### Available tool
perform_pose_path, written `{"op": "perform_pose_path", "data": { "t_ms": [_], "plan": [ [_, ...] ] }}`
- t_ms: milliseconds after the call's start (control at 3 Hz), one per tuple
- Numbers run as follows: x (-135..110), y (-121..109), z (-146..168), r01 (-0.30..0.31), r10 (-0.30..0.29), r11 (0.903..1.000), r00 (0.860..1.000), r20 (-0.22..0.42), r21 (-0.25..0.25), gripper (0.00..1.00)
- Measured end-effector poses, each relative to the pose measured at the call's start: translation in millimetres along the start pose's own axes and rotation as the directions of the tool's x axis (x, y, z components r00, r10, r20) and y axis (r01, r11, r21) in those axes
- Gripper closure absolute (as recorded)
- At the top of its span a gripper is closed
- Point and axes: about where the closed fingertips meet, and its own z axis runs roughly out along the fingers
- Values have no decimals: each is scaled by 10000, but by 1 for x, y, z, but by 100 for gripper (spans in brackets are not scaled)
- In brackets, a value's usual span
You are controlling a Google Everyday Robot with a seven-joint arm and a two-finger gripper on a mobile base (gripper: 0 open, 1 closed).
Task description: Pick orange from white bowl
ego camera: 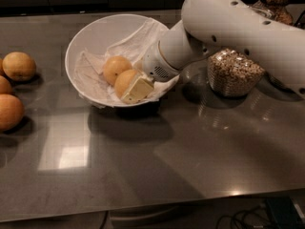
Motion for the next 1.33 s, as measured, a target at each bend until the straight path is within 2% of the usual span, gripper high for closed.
{"op": "perform_pose_path", "data": {
  "t_ms": [667, 1333],
  "plan": [
    [0, -1, 4, -101, 100, 9999, 9999, -61, -73, 28],
    [0, -2, 8, -161, 161, 9998, 9999, -23, -144, 71]
  ]
}}
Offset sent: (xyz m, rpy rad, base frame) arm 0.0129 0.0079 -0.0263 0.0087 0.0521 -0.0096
